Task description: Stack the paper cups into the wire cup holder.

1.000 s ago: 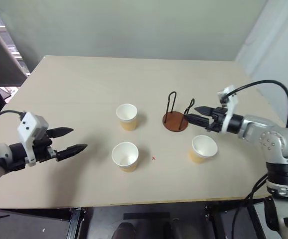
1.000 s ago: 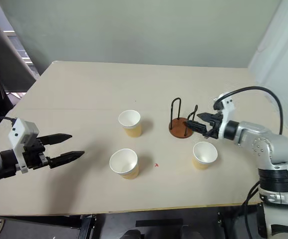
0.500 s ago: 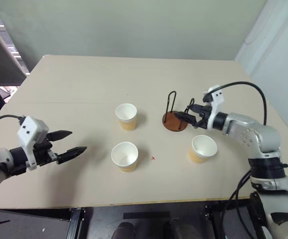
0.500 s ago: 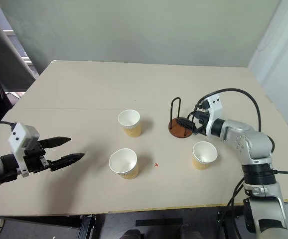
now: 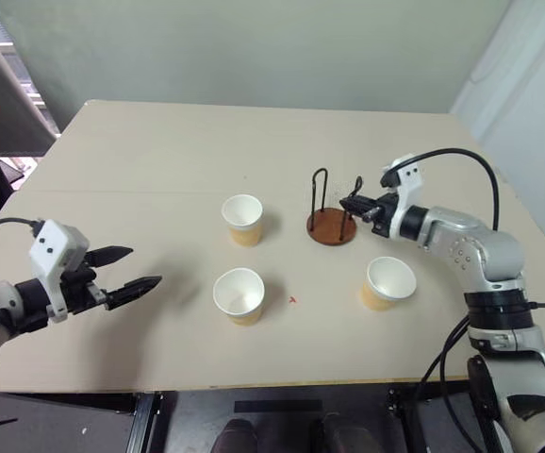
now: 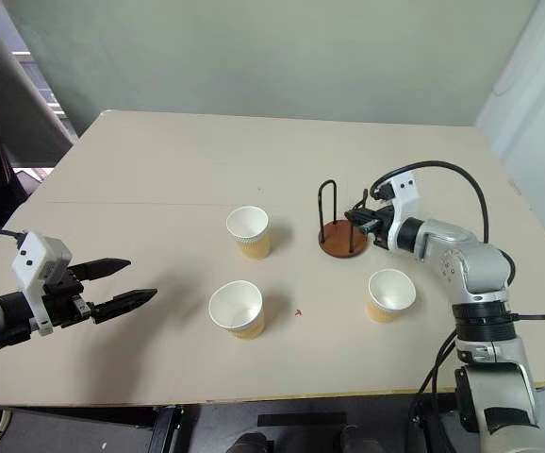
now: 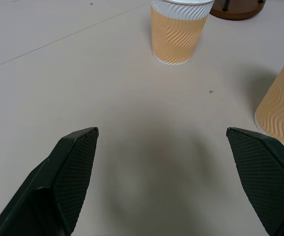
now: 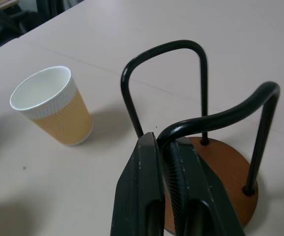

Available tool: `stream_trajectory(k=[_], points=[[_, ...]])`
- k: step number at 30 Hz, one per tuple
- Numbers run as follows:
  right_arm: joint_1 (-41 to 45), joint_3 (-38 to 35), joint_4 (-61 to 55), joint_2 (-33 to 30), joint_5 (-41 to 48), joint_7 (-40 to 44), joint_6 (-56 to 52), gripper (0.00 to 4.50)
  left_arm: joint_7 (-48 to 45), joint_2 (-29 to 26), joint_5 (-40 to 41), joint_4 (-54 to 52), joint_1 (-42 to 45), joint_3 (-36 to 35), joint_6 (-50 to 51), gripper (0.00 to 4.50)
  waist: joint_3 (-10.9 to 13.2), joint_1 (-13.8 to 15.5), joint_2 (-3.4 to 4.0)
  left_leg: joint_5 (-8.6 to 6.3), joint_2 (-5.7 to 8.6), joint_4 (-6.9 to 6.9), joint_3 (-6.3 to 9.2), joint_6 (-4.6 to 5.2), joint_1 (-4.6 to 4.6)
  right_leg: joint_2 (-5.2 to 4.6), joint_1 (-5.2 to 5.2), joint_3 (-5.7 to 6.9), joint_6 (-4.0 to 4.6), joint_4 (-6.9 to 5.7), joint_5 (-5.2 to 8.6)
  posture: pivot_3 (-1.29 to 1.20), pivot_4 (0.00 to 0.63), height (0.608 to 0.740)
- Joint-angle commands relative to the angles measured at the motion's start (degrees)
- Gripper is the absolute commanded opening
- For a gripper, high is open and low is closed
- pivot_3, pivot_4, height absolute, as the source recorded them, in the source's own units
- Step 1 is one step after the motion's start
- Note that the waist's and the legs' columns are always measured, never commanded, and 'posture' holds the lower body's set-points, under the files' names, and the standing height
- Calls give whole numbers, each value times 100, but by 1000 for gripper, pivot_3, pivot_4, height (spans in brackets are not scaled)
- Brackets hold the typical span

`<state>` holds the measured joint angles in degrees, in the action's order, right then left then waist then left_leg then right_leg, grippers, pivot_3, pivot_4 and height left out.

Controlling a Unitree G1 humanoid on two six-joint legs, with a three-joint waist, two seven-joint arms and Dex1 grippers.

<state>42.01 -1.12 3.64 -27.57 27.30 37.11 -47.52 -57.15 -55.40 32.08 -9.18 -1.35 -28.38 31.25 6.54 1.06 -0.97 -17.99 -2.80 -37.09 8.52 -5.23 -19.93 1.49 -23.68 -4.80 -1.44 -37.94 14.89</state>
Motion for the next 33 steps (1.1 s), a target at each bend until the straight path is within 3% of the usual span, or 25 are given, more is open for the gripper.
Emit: stream_trajectory(k=[1, 13, 22, 28, 33], points=[[-152, 64, -577, -339, 214, 599, -58, 24, -2, -58, 27, -132, 73, -156, -68, 4500, 0, 16, 0, 0, 0, 0, 0, 0, -1, 0, 0, 0, 0, 1, 0, 0, 150, 740], [-1207, 102, -2328, -1175, 1180, 1781, -601, 24, -125, -123, 18, -73, 254, -26, -56, 4500, -3, 23, -5, -1, 0, -8, -7, -5, 1, 5, 7, -1, -1, 2, -1, 0, 150, 740], [-1558, 423, -3164, -1096, 1217, 1306, -822, 24, -441, -212, 314, -560, 401, 129, 130, 4500, -10, 5, -17, -2, -1, -14, -6, -3, 10, 8, 18, -2, -6, 1, -3, 0, 150, 740], [-1623, 481, -3364, -923, 1342, 1039, -1008, 24, -1000, -583, 1199, -1553, 617, 202, 642, 4500, -17, 6, -28, -3, 0, -19, -5, -2, 10, 12, 21, -2, -10, 1, -6, 0, 150, 740], [-1740, 484, -3523, -921, 1595, 1090, -1108, 24, -1234, -861, 1345, -1695, 773, 371, 731, 4500, -17, 8, -27, -4, -1, -18, -6, 0, 17, 14, 25, -4, -10, -1, -6, 0, 150, 740]])
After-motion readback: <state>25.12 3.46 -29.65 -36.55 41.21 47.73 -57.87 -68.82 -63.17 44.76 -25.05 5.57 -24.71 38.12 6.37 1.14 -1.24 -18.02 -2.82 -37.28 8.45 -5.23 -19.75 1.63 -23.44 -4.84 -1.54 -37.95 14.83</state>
